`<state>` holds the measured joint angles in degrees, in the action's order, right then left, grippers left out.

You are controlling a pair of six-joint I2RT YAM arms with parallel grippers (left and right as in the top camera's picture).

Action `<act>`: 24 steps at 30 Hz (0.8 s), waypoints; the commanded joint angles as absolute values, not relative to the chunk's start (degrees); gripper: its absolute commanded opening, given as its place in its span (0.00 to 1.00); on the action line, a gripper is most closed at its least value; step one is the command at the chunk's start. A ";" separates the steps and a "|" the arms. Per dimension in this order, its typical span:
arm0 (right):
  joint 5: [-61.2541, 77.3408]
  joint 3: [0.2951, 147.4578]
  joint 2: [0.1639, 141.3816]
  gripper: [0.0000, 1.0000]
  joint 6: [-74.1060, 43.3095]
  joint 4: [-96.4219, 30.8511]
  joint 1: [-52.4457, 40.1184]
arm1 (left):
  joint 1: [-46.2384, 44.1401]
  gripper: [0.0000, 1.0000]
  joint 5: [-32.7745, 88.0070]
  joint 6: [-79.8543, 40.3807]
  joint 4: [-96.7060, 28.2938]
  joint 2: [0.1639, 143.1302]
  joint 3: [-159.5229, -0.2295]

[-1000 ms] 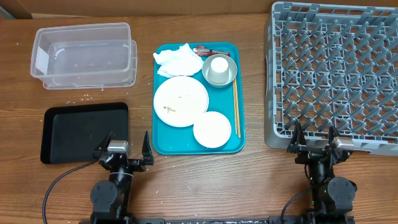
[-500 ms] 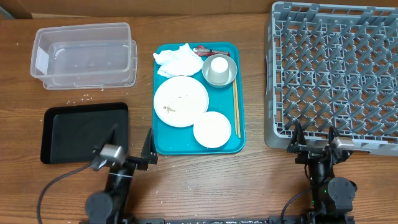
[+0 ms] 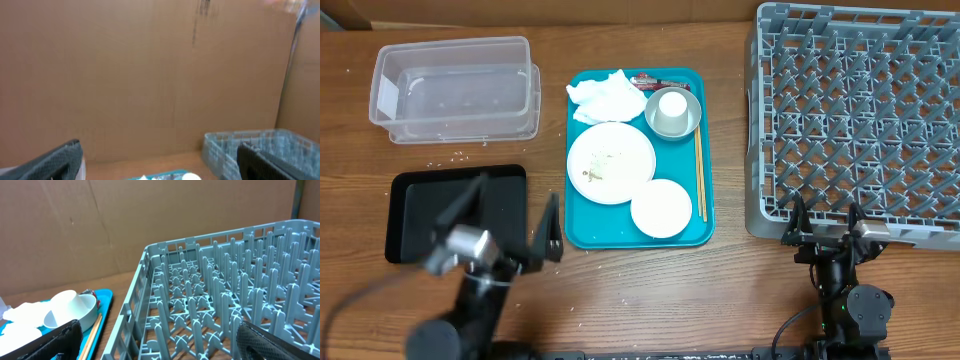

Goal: Sort waste into correct bins and load items into the dishwasher
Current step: 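Reach the left gripper to the white tissue on the teal tray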

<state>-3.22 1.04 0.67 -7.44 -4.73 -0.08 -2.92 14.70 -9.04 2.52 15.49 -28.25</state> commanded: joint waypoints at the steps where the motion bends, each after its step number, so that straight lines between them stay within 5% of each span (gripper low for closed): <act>1: -3.53 0.47 0.16 1.00 -7.03 -4.49 0.03 | -3.14 1.00 18.02 2.07 -13.37 34.26 -49.74; 7: -3.53 0.47 0.16 1.00 -7.03 -4.49 0.03 | -3.14 1.00 22.11 2.52 -46.33 66.87 -85.17; 13: -3.53 0.47 0.16 1.00 -7.03 -4.49 0.03 | -3.73 1.00 42.33 0.86 -49.28 86.67 -102.24; 19: -3.53 0.47 0.16 1.00 -7.03 -4.49 0.03 | -9.32 1.00 11.55 -3.90 -53.74 99.44 -110.61; 24: -3.53 0.47 0.16 1.00 -7.03 -4.47 0.03 | -11.64 1.00 5.76 -3.86 -63.35 111.98 -121.30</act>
<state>-3.25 1.04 0.62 -7.44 -4.78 -0.08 -10.96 13.65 -2.55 -60.27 106.17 -115.37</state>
